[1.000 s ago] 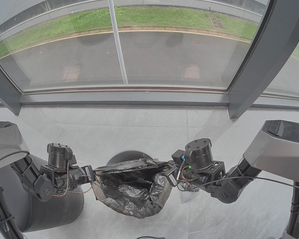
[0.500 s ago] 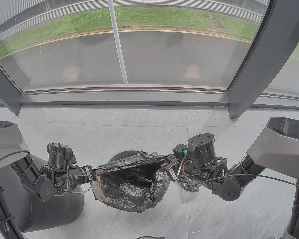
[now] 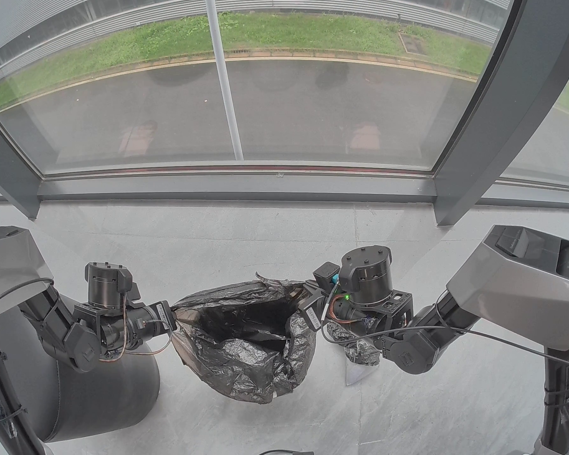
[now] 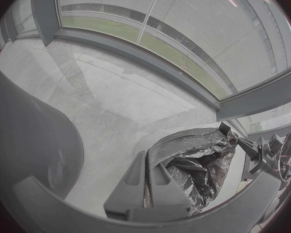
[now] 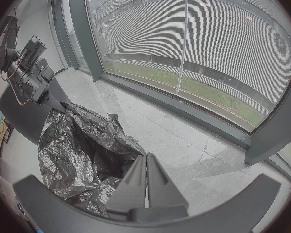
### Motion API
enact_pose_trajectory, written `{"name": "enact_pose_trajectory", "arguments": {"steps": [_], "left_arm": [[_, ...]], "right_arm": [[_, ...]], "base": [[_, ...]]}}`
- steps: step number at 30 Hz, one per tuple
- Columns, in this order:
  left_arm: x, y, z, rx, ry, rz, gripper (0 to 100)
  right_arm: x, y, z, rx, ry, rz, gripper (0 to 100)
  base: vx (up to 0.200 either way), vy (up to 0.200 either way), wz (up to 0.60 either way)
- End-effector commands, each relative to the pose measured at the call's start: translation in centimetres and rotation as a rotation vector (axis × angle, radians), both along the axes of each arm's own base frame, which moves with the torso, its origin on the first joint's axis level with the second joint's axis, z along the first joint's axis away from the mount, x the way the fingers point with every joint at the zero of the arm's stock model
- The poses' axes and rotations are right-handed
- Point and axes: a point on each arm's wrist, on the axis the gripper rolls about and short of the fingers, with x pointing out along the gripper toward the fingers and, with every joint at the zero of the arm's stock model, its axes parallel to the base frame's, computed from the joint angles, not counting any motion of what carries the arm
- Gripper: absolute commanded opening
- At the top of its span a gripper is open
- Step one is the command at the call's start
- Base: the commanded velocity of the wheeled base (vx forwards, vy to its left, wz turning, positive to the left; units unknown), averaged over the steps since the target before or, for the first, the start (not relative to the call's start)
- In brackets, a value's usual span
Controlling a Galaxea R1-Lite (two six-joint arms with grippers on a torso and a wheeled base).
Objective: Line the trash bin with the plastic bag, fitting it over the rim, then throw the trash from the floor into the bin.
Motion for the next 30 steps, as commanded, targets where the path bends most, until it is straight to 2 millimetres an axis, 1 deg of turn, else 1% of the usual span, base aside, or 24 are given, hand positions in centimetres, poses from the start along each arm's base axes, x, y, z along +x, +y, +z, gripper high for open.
{"name": "enact_pose_trajectory", "arguments": {"steps": [1, 6, 13, 20, 21, 26, 30], "left_arm": [[0.4, 0.4, -0.4, 0.004, 0.005, 0.013, 0], [0.6, 0.9, -1.2, 0.023, 0.023, 0.017, 0], [1.5, 1.2, -2.1, 0.019, -0.011, 0.026, 0], [1.9, 1.1, -2.3, 0.016, -0.029, 0.025, 0], [1.9, 1.0, -2.3, 0.017, -0.031, 0.024, 100], [2.1, 1.0, -2.2, 0.024, -0.038, 0.017, 100], [2.1, 1.0, -2.6, 0.035, -0.030, 0.012, 100]], "right_arm": [[0.7, 0.6, -0.9, -0.002, -0.001, -0.004, 0], [1.1, 0.9, -1.1, 0.009, -0.014, -0.004, 0], [1.3, 0.9, -1.2, 0.014, -0.021, -0.007, 0], [1.5, 1.0, -1.0, 0.021, -0.030, -0.009, 0], [1.6, 1.0, -0.9, 0.024, -0.034, -0.010, 0], [1.7, 1.2, -0.6, 0.031, -0.043, -0.010, 0], [1.7, 1.2, -0.6, 0.030, -0.044, -0.010, 0]], "base": [[0.000, 0.000, 0.00], [0.000, 0.000, 0.00], [0.000, 0.000, 0.00], [0.000, 0.000, 0.00], [0.000, 0.000, 0.00], [0.000, 0.000, 0.00], [0.000, 0.000, 0.00]]}}
